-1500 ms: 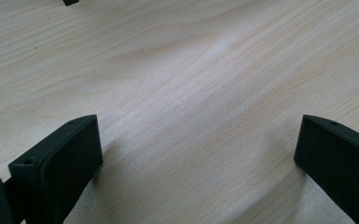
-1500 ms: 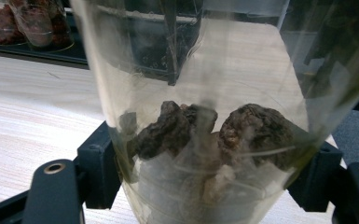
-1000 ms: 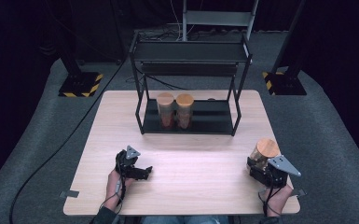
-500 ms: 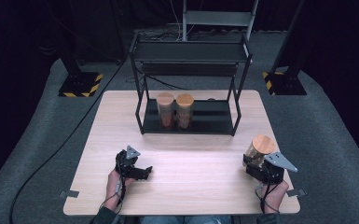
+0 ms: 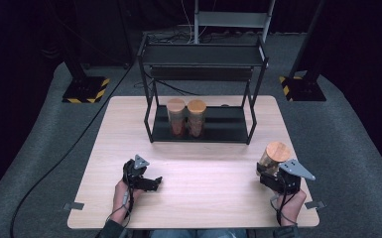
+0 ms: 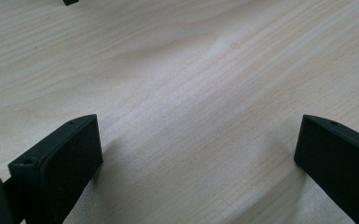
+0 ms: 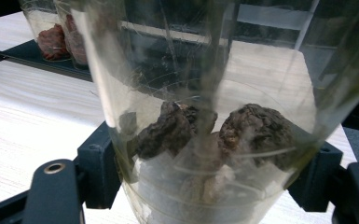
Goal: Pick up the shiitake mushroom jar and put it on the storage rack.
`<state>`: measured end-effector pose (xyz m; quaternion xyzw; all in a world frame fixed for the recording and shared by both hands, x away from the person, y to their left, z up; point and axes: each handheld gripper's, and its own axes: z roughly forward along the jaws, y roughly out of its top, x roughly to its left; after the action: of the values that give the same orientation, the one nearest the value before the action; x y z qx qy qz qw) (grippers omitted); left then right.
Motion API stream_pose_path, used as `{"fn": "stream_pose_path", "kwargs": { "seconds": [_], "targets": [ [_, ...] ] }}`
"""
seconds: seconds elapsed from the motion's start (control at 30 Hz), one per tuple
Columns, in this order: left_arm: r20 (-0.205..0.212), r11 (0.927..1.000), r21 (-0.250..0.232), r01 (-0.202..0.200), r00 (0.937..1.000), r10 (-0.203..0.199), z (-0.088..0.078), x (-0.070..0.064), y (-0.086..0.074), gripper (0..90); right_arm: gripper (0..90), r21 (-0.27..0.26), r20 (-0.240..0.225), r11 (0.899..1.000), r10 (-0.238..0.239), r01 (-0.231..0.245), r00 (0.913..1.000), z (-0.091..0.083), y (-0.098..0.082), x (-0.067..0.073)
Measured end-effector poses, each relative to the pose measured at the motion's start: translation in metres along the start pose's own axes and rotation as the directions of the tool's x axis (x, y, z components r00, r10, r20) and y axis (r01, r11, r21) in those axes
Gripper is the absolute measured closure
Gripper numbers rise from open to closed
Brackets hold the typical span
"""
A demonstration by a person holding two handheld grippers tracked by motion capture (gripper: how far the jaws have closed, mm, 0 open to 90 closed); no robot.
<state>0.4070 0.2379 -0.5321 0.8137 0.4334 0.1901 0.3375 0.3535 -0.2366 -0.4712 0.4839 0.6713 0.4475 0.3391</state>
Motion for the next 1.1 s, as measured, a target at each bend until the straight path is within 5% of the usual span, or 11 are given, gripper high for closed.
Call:
{"fn": "stream_pose_path", "kwargs": {
  "seconds": [1.1],
  "targets": [
    [-0.001,1.0,0.0,0.002,1.0,-0.002,0.0,0.0,0.0,0.1,24.8,0.022,-0.045,0.999,-0.022,0.023,0.9988,0.015,0.019,0.012]
  ]
}}
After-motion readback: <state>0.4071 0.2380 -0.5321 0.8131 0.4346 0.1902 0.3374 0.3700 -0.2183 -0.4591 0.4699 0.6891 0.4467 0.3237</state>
